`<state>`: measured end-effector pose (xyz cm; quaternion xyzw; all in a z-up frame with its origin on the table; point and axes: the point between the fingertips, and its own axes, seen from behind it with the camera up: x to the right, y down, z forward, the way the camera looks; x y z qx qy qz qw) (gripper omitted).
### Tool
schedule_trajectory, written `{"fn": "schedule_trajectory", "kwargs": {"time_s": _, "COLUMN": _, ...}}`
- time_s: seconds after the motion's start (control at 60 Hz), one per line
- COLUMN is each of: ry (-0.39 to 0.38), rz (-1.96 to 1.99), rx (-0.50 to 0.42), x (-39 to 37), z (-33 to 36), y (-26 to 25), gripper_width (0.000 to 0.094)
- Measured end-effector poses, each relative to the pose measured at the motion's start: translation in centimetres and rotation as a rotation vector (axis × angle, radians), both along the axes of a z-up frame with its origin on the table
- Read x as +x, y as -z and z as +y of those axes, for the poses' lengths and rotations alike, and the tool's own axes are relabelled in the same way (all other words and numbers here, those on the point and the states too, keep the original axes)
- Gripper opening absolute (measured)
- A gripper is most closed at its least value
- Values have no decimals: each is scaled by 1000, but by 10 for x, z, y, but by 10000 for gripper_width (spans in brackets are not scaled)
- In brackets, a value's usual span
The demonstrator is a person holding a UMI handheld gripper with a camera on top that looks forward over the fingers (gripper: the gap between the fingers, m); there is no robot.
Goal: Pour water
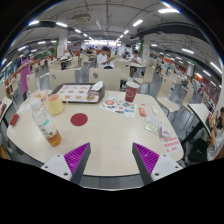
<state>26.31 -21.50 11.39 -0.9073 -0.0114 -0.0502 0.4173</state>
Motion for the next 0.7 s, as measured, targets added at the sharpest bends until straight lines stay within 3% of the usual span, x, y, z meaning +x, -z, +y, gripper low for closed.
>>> {"fn": "schedule_trajectory", "kwargs": {"time_s": 0.133, "ry": 5, "rz": -6, "rx": -21, "x": -5, "z": -6, "y": 6, "gripper_width": 847}}
{"fn": "schedule_trajectory", "kwargs": {"time_s": 0.333, "ry": -14, "rz": 9, "rx": -41, "x": -89, "z": -53, "y": 31, "gripper_width": 848}}
{"fn": "schedule_trajectory", "kwargs": {"time_s": 0.7, "ry": -75, "rz": 109, "rx": 96, "x": -220, "z": -4, "y": 41, "gripper_width": 848}}
